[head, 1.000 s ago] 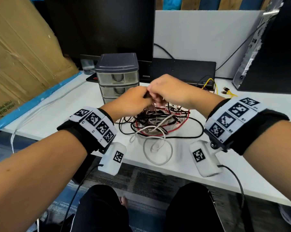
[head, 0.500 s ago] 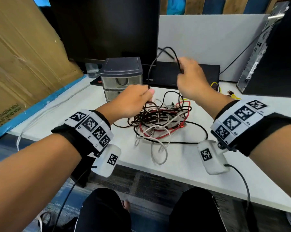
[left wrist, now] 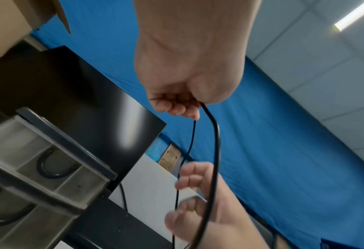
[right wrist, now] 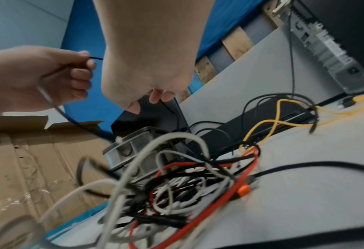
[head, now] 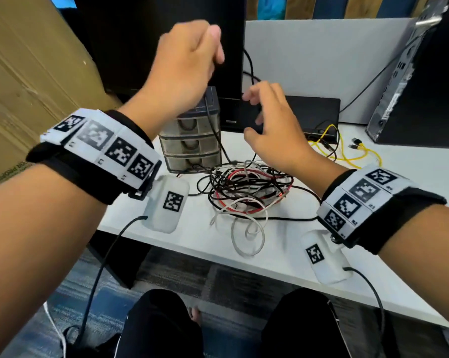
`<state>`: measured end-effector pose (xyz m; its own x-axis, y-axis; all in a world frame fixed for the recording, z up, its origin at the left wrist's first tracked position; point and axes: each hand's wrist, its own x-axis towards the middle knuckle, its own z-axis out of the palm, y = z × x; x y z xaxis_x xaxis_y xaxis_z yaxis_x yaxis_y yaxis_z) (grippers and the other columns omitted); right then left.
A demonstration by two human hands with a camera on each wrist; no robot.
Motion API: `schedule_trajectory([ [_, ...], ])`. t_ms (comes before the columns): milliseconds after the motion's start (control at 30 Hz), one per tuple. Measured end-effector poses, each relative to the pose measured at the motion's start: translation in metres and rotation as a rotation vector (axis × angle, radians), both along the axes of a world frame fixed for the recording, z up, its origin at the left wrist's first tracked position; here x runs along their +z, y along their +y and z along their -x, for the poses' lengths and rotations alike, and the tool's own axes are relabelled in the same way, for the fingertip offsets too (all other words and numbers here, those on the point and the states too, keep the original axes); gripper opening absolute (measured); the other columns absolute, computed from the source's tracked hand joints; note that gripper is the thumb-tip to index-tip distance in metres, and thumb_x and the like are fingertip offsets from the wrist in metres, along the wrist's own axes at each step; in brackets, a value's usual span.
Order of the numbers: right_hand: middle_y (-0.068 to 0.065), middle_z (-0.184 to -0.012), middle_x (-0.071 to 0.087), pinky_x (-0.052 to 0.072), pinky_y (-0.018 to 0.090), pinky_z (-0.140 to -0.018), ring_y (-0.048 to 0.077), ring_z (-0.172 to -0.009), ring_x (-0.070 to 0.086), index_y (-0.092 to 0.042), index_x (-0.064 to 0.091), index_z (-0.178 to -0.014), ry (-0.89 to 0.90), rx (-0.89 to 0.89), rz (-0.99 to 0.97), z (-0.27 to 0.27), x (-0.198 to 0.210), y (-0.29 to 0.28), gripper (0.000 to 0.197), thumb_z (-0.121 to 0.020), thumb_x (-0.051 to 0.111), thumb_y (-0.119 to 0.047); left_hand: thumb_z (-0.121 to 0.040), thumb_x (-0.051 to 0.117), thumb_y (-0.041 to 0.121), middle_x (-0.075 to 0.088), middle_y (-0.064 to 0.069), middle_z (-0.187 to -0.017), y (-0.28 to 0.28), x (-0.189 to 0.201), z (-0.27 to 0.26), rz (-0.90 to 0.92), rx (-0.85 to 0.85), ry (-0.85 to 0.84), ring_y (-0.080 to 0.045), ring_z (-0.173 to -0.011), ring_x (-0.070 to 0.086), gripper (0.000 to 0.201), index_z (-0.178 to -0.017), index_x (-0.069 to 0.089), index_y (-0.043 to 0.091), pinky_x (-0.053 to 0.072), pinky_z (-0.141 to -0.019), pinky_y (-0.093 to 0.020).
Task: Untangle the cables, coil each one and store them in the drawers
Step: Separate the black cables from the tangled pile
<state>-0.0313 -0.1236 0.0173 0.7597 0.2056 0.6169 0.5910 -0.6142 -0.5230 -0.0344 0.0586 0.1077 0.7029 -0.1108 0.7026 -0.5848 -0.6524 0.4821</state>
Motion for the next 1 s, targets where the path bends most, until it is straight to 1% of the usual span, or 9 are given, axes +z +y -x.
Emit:
schedule_trajectory([
  [100,-0.004,-0.107,0.047,0.040,0.028,-0.065,0.003,-0.070,0.044,-0.025,0.046,-0.117,0.029,-0.036,-0.058,-0.004,-0.005,-0.017,0.047,-0.081,0.075,-0.018,-0.109,0.035,0.032,0.047,0.007,-0.059,0.013,0.002,-0.001,0.108,-0.027,-0.022,-0.003,-0.049,0.043,0.038,-0.092,0.063,0.013,0.037,-0.055,-0.026],
  [267,0.002,-0.089,0.068,0.045,0.031,-0.069,0.011,-0.069,0.056,-0.026,0.070,-0.093,0.516,0.135,0.390,-0.008,-0.017,-0.037,0.012,-0.094,0.069,-0.038,-0.108,0.037,0.034,0.044,0.009,-0.060,0.012,-0.008,-0.003,0.123,-0.028,0.063,-0.003,-0.047,0.039,0.038,-0.097,0.068,0.013,0.031,-0.053,-0.025],
  [367,0.018,-0.088,0.065,0.044,0.031,-0.064,0.015,-0.066,0.055,-0.009,0.070,-0.083,0.624,0.191,0.379,-0.008,-0.028,-0.046,0.027,-0.098,0.065,-0.030,-0.101,0.043,0.026,0.044,0.009,-0.057,0.014,-0.013,-0.002,0.158,-0.051,0.145,-0.005,-0.048,0.038,0.036,-0.090,0.073,0.009,0.031,-0.052,-0.027],
  [500,0.002,-0.077,0.070,0.040,0.027,-0.062,0.014,-0.065,0.054,-0.001,0.074,-0.086,0.755,0.250,0.196,-0.004,-0.021,-0.060,0.019,-0.096,0.065,-0.014,-0.090,0.043,0.017,0.046,0.000,-0.044,0.022,-0.018,0.004,0.099,-0.116,0.437,-0.018,-0.045,0.040,0.038,-0.077,0.072,-0.005,0.039,-0.051,-0.028],
  [633,0.001,-0.083,0.074,0.041,0.024,-0.066,0.010,-0.070,0.056,-0.007,0.081,-0.090,1.010,0.349,0.363,0.003,-0.005,-0.073,0.013,-0.090,0.068,-0.006,-0.094,0.037,0.012,0.067,-0.017,-0.059,0.024,-0.033,0.007,-0.170,-0.149,0.826,-0.024,-0.058,0.063,0.044,-0.086,0.076,-0.006,0.055,-0.064,-0.030],
  [733,0.005,-0.092,0.076,0.044,0.023,-0.070,0.013,-0.077,0.061,-0.011,0.082,-0.089,1.144,0.384,0.469,0.009,-0.004,-0.076,0.015,-0.091,0.069,-0.018,-0.095,0.035,0.013,0.069,-0.022,-0.063,0.026,-0.045,0.006,-0.279,-0.152,0.960,-0.028,-0.063,0.068,0.045,-0.091,0.078,0.000,0.058,-0.068,-0.033],
  [800,0.009,-0.103,0.076,0.046,0.025,-0.073,0.018,-0.083,0.063,-0.011,0.081,-0.095,1.241,0.385,0.423,0.009,-0.007,-0.079,0.027,-0.097,0.062,-0.030,-0.101,0.028,0.020,0.058,-0.015,-0.054,0.025,-0.047,0.007,-0.299,-0.182,1.012,-0.027,-0.055,0.065,0.054,-0.092,0.080,0.005,0.054,-0.062,-0.029],
  [900,0.018,-0.109,0.075,0.047,0.028,-0.071,0.023,-0.082,0.064,-0.005,0.075,-0.111,1.299,0.369,0.268,0.004,-0.009,-0.083,0.041,-0.101,0.048,-0.035,-0.109,0.017,0.048,0.042,-0.006,-0.048,0.022,-0.048,0.007,-0.250,-0.197,1.018,-0.022,-0.044,0.051,0.077,-0.092,0.080,0.008,0.049,-0.062,-0.031],
  [1000,0.023,-0.111,0.073,0.044,0.031,-0.069,0.026,-0.079,0.064,-0.004,0.075,-0.107,1.339,0.346,0.161,0.000,-0.007,-0.084,0.053,-0.104,0.037,-0.041,-0.109,0.020,0.054,0.036,-0.007,-0.048,0.023,-0.046,0.005,-0.183,-0.147,0.913,-0.021,-0.043,0.036,0.083,-0.070,0.081,0.014,0.052,-0.058,-0.035],
])
